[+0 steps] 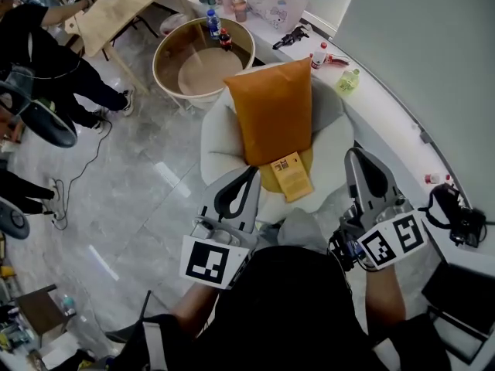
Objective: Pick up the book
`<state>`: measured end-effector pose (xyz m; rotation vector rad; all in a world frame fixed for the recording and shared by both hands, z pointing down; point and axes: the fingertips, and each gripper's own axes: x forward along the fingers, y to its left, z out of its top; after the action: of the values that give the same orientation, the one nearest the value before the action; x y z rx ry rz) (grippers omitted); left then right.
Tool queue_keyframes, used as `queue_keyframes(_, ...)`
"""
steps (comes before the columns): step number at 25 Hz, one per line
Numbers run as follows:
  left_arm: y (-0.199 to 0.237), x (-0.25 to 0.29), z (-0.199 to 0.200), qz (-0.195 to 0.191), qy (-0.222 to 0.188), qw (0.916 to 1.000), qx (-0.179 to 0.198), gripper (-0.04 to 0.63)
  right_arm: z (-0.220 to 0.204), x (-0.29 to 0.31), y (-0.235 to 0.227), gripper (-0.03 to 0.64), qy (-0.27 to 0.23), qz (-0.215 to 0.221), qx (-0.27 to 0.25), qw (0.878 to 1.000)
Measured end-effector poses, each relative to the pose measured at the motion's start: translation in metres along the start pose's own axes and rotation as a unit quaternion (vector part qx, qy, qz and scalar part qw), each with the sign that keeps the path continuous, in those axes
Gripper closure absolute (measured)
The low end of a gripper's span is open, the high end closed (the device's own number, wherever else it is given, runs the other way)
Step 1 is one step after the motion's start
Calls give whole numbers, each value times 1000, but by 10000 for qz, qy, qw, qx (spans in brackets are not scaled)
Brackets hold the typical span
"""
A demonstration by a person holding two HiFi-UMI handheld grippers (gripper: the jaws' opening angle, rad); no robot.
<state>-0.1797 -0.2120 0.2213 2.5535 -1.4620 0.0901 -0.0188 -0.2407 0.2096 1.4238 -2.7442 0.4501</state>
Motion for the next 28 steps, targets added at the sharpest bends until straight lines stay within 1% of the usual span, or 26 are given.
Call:
queue_keyframes(4,6,-3,2,78,-219,9997,-122,583,-1,6,5,603,38,48,-64,10000)
queue_keyframes(8,9,-8,-3,131,-106,9998,-147,583,-6,9,9,603,122,77,-138,9998)
queue_keyframes(13,12,-8,-14,215,-211,9992,-253,583,-18,10,7,603,277,60,-213,9994)
queue_keyframes(17,13,1,-26,258,-118,9989,-377,583,-34,15,-4,603,555,60,-268,9981)
queue_keyframes(21,19,7,-35,311,-24,9989,-359,583,-51,27,-13,603,755,101,-254,9968)
queue_keyframes(24,21,20,-50,309,183,9986,-378,583,-72,38,-27,603,995,91,-180,9948)
queue_keyframes(28,19,33,-73,214,409,9972,-589,583,-102,48,-42,603,1343,87,-156,9908)
